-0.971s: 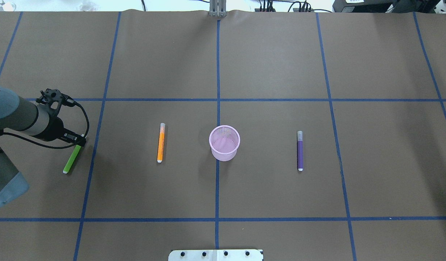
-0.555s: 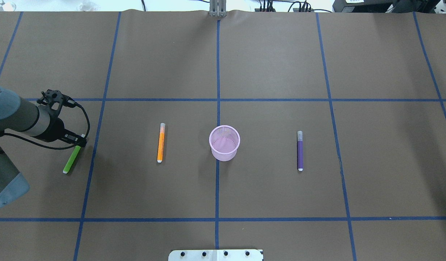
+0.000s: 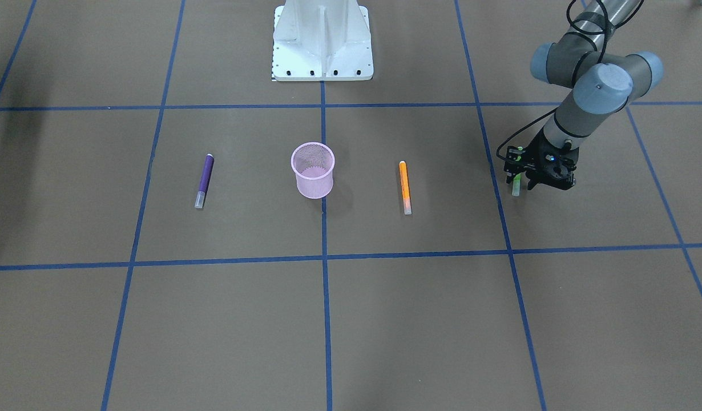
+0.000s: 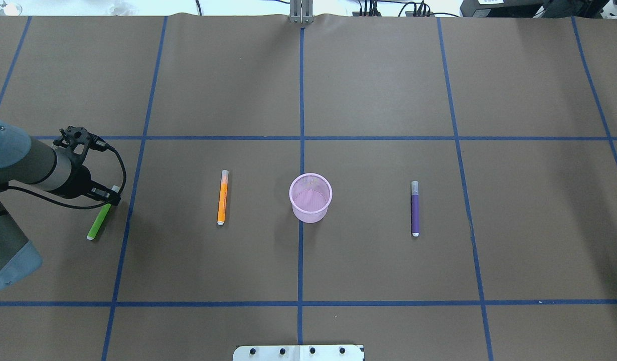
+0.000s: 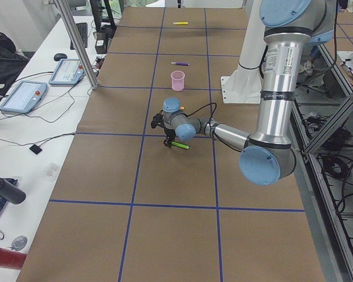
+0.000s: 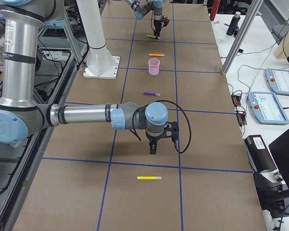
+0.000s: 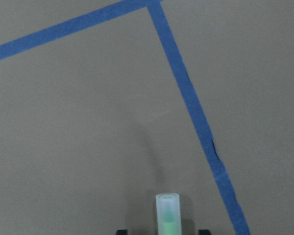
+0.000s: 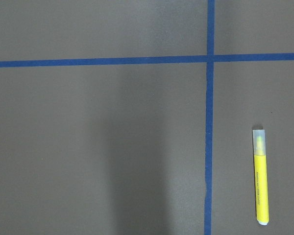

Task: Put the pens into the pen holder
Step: 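Close the left gripper on the green marker's capped end, then lift the green marker with the left gripper while the right grasps the highlighter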

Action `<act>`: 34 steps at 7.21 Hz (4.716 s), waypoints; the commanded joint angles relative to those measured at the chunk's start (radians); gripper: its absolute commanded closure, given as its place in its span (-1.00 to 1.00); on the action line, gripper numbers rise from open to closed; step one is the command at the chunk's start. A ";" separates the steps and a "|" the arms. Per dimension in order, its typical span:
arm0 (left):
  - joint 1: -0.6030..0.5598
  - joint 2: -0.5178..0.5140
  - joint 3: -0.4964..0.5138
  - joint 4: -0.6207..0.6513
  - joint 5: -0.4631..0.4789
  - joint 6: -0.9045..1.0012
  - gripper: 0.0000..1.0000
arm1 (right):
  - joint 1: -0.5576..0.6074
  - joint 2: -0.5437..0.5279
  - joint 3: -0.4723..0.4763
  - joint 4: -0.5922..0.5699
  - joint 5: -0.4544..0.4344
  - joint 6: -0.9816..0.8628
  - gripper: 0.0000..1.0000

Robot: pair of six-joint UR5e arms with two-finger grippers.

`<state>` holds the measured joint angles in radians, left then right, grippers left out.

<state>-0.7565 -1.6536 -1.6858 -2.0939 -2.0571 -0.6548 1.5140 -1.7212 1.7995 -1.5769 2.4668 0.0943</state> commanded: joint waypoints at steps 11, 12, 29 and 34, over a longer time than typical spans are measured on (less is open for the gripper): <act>0.005 0.018 -0.032 0.000 -0.009 -0.029 1.00 | 0.000 0.006 0.007 -0.002 0.007 0.008 -1.00; 0.003 0.043 -0.085 0.003 -0.037 -0.031 1.00 | 0.002 0.075 0.004 -0.011 0.003 0.007 -1.00; -0.181 -0.244 -0.264 -0.015 0.152 -0.312 1.00 | -0.118 0.118 -0.623 0.588 -0.155 0.211 -0.98; -0.143 -0.264 -0.261 -0.012 0.182 -0.315 1.00 | -0.138 0.118 -0.631 0.588 -0.154 0.211 -0.55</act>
<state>-0.9132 -1.9057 -1.9469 -2.1079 -1.8936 -0.9671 1.3769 -1.6030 1.1716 -0.9895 2.3132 0.3052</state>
